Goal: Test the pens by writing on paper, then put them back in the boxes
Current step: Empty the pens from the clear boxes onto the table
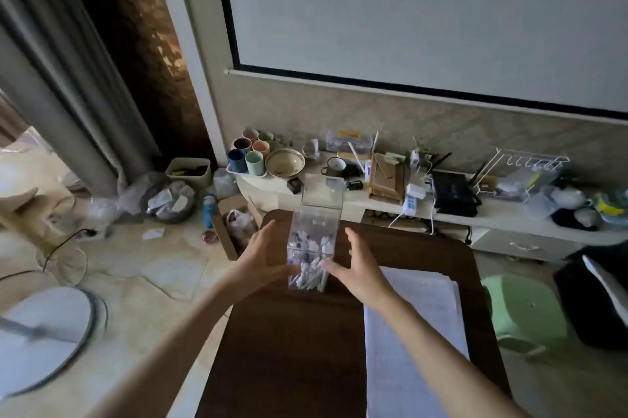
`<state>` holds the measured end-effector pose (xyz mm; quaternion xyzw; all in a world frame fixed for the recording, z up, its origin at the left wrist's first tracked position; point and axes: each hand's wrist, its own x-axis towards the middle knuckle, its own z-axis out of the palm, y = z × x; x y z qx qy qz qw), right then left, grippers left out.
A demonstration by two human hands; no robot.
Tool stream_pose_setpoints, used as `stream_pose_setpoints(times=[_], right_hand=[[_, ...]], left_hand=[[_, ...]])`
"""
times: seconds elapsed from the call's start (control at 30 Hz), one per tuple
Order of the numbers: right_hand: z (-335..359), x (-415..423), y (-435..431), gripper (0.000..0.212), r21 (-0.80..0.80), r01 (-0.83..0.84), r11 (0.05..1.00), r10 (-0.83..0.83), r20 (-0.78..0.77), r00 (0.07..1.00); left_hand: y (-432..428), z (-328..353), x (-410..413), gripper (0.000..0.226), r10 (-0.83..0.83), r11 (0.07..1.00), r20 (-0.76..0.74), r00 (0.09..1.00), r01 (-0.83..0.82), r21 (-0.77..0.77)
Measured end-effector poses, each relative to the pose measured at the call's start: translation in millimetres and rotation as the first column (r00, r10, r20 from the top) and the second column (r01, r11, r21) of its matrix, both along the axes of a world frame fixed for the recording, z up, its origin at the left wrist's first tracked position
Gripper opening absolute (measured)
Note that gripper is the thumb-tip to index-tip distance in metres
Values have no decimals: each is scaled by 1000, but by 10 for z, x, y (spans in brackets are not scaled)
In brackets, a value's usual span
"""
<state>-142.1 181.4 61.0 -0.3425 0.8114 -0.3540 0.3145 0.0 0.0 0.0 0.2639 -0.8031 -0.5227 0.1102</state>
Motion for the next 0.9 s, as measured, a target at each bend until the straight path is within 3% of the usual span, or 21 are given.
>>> stream_pose_setpoints(times=[0.1,0.17,0.27,0.4,0.57,0.67,0.73,0.83,0.9], right_hand=[[-208,54,-202,95,21,38,999,-40,106,994],[-329,74,-312,99,-23,85,996,-80,161,984],[-466,77,-397,97,-72,165,984,-150,182,972],[-569,138,-301,92,-122,201,972,-179,173,969],[-557,181,86,82,-95,81,992,-56,242,969],[-499,213,315,76,-35,3,999,7,285,958],[-487,235,450,77,-32,11,999,0,303,953],[-455,400,566,99,-41,129,991,-116,240,964],[-408,648,505,115,-81,152,985,-142,120,983]], left_hand=[[39,-124,-168,124,13,999,196,980,-2,-52],[54,-238,-267,121,-2,1000,227,974,8,-26],[55,-365,-337,109,-101,989,124,987,85,124],[335,-349,-306,85,-22,976,-23,999,26,218],[706,-287,94,97,-65,949,-32,997,72,308],[936,-368,425,114,-148,952,97,984,116,282],[974,-392,588,112,-181,965,166,969,143,218],[751,-421,616,113,-83,997,238,968,79,27],[509,-479,502,120,-88,994,272,958,104,-45]])
